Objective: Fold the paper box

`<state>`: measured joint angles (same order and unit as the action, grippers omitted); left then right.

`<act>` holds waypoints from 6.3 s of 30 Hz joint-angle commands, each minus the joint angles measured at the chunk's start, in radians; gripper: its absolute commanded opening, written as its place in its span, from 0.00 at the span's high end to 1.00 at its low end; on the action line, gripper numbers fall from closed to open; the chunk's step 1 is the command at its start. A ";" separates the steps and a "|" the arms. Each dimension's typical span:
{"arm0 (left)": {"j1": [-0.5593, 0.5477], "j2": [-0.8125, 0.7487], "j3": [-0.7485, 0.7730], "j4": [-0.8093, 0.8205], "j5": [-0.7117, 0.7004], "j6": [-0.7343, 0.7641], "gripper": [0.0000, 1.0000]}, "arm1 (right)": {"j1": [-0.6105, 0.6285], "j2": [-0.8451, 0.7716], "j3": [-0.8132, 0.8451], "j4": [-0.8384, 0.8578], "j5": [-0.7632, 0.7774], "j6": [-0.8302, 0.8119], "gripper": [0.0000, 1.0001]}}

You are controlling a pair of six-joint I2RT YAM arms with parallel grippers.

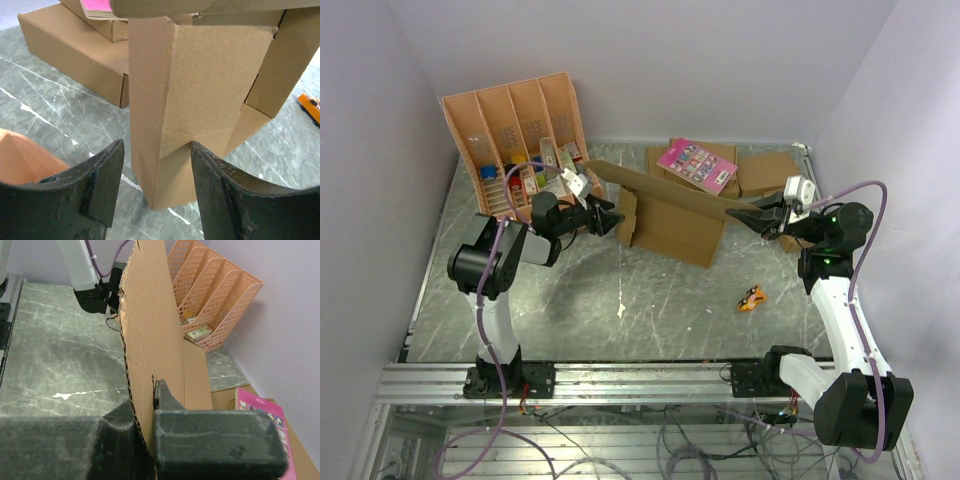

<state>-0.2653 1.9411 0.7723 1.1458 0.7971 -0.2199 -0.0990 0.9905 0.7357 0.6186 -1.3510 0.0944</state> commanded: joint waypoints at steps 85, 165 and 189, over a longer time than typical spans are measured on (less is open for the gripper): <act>-0.141 0.126 0.115 0.207 -0.383 0.048 0.23 | -0.005 0.006 -0.032 -0.018 -0.060 0.110 1.00; -0.182 0.183 0.205 0.216 -0.532 0.009 0.77 | -0.001 0.138 0.023 0.012 0.033 0.271 1.00; -0.203 0.138 0.219 0.079 -0.581 0.043 0.93 | 0.000 0.137 0.087 -0.144 0.092 0.210 1.00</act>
<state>-0.4648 2.1448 1.0203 1.2556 0.2363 -0.1562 -0.0956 1.1305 0.7906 0.6220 -1.2785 0.3302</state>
